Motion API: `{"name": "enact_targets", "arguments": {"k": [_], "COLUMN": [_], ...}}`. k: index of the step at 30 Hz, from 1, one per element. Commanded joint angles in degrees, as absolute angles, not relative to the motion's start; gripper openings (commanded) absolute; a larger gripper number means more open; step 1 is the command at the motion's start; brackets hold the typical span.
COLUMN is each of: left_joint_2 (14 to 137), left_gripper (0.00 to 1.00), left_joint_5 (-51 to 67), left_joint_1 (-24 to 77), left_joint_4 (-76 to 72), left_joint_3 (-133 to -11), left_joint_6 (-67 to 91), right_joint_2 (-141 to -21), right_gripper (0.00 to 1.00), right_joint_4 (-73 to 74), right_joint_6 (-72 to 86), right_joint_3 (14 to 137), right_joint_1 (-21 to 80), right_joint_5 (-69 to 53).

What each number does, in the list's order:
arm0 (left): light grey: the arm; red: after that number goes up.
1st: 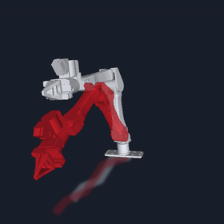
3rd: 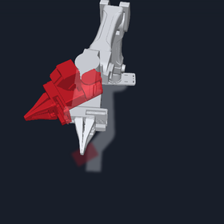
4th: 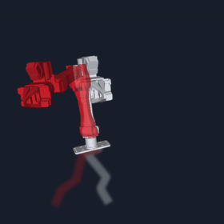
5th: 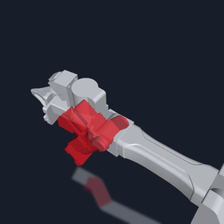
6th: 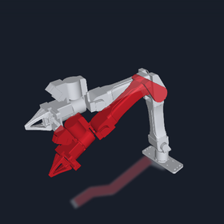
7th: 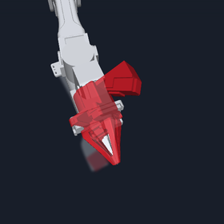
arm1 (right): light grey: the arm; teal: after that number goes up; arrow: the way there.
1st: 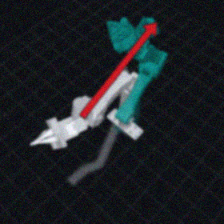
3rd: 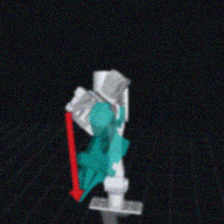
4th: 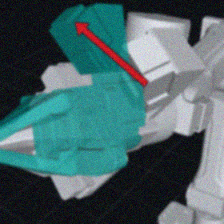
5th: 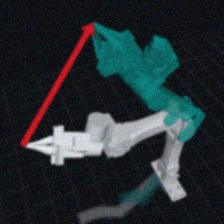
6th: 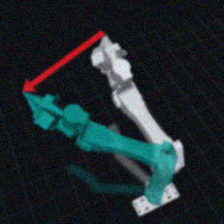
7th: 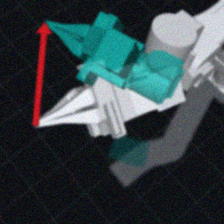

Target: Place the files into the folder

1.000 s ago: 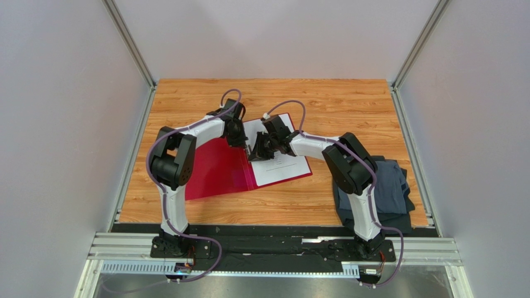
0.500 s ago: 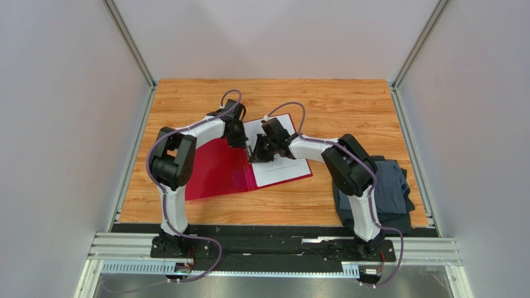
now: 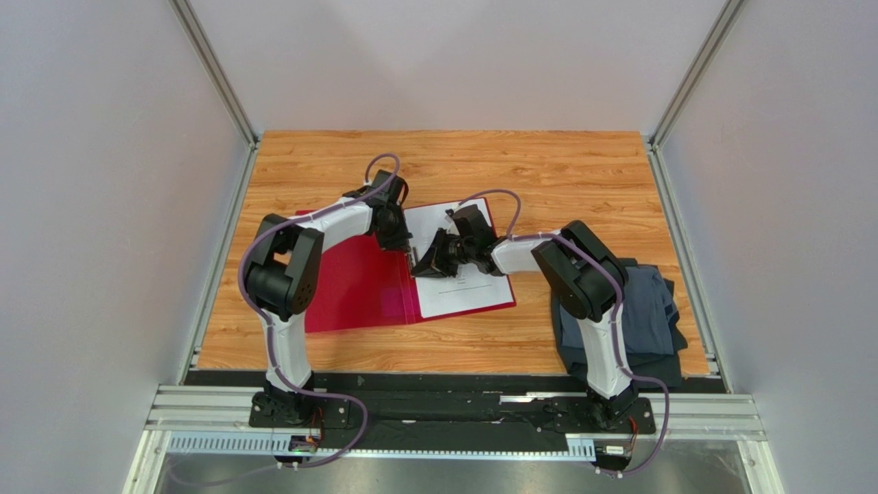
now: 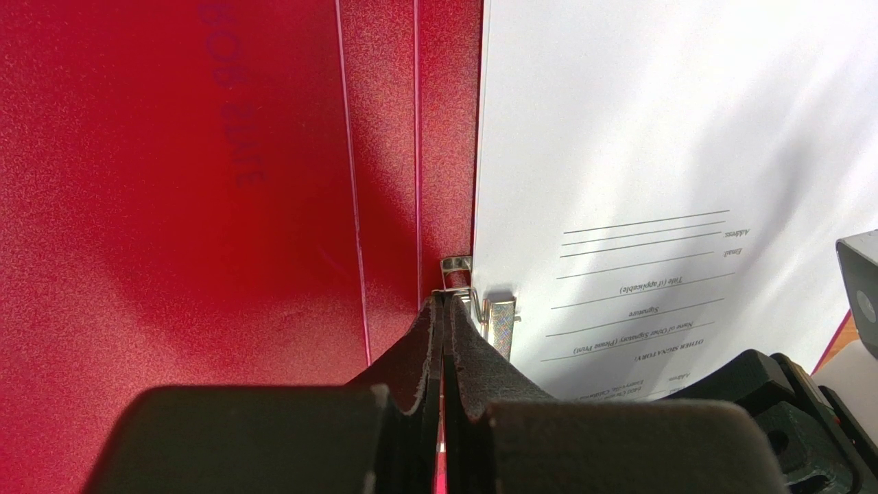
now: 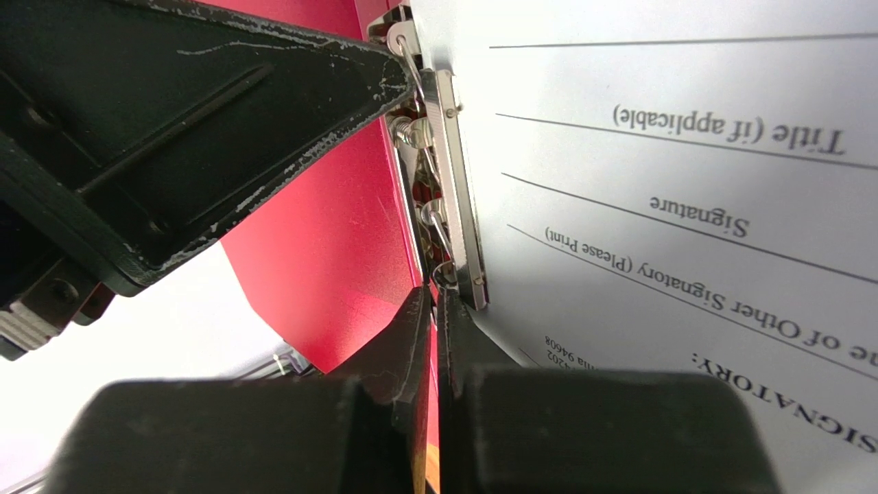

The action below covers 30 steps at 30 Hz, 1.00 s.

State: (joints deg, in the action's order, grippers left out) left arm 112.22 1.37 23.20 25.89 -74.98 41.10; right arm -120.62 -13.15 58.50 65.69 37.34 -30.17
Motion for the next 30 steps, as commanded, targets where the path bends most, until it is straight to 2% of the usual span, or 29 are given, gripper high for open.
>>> {"name": "enact_targets", "arguments": {"k": [1, 20, 22, 23, 25, 26, 27, 29, 30], "left_joint_2": [112.94, 106.35, 104.6, 104.07, 101.97, 101.17, 100.55, 98.09, 97.3], "left_gripper": [0.0, 0.0, 0.09, 0.18, 0.28, 0.5, 0.62, 0.73, 0.73], "left_joint_5": [-1.93, -2.37, -2.2, -2.02, -1.24, -0.62, -0.35, 2.63, 3.16], "left_joint_1": [22.94, 22.85, 22.85, 22.85, 22.33, 22.15, 21.45, 20.66, 19.78], "left_joint_4": [29.71, 30.67, 31.2, 31.64, 32.78, 32.78, 33.91, 34.1, 34.71], "left_joint_3": [-72.77, -76.29, -77.16, -77.6, -78.31, -78.4, -78.66, -78.66, -78.4], "left_joint_6": [40.34, 34.46, 33.41, 33.05, 31.91, 31.38, 31.12, 30.41, 30.24], "right_joint_2": [-121.2, -116.81, -115.93, -115.75, -115.05, -114.7, -114.18, -113.38, -113.29], "right_gripper": [0.06, 0.4, 0.42, 0.43, 0.44, 0.44, 0.46, 0.48, 0.48], "right_joint_4": [-2.47, 8.87, 11.06, 11.6, 13.26, 13.62, 13.97, 15.03, 15.29], "right_joint_6": [55.12, 44.49, 42.99, 42.2, 40.44, 39.82, 38.77, 37.62, 36.83], "right_joint_3": [65.73, 72.51, 73.74, 74.09, 75.32, 75.41, 75.58, 76.11, 76.29], "right_joint_1": [37.27, 36.48, 36.3, 36.04, 35.77, 35.6, 35.51, 35.33, 35.25], "right_joint_5": [-30.15, -29.36, -28.83, -28.74, -28.83, -28.83, -28.65, -27.95, -27.95]}}
